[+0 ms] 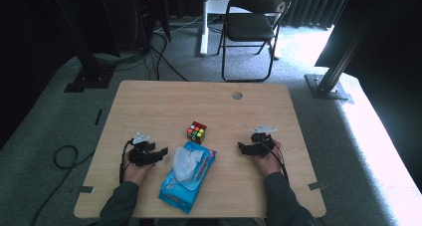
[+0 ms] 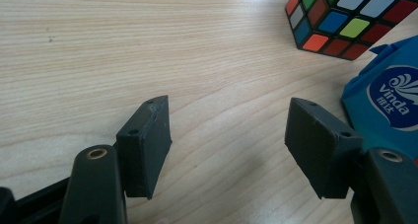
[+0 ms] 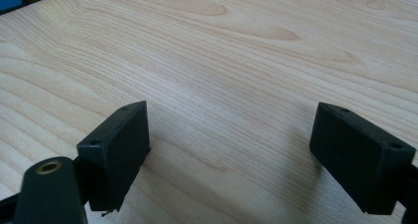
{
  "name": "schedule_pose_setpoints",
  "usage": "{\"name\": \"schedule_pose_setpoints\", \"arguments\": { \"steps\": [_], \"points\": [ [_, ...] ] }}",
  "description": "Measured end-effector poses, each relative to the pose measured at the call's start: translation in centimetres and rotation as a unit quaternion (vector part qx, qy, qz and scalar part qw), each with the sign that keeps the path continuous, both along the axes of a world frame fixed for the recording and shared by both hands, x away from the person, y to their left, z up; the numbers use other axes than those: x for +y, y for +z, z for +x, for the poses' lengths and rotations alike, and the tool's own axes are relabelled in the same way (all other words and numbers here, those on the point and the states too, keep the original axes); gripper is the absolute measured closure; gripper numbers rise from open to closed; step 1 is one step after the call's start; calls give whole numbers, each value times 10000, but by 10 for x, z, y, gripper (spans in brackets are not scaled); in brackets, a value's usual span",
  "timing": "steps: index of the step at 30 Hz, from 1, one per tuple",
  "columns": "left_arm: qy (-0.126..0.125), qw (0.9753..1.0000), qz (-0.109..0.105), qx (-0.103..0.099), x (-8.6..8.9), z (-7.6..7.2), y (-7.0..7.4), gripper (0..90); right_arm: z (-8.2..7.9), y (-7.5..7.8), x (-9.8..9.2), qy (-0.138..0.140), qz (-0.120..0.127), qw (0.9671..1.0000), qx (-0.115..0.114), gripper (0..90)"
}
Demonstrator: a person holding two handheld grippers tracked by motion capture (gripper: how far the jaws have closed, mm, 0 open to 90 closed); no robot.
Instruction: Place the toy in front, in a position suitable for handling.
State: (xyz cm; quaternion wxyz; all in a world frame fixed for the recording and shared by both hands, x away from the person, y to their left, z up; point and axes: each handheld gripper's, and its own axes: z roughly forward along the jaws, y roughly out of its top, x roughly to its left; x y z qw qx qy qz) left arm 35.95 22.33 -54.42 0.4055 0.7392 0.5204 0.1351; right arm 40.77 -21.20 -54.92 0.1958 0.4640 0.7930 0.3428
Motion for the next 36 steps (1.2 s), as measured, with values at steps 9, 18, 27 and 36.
{"name": "schedule_pose_setpoints", "arguments": {
  "steps": [9,18,27,36],
  "points": [
    [-174,9963,809,-227,-20,-3,0,317,-1,0,-1,30,2,10000,-11,153],
    [-178,9926,1161,-301,-28,-5,-1,297,-1,0,-2,121,-12,9999,14,135],
    [-35,9927,1172,-293,-30,-7,-1,296,-1,0,-2,154,-8,9999,10,136],
    [-194,9958,882,-177,-31,-8,2,338,-2,4,-1,97,-25,9999,40,251]
  ]
}}
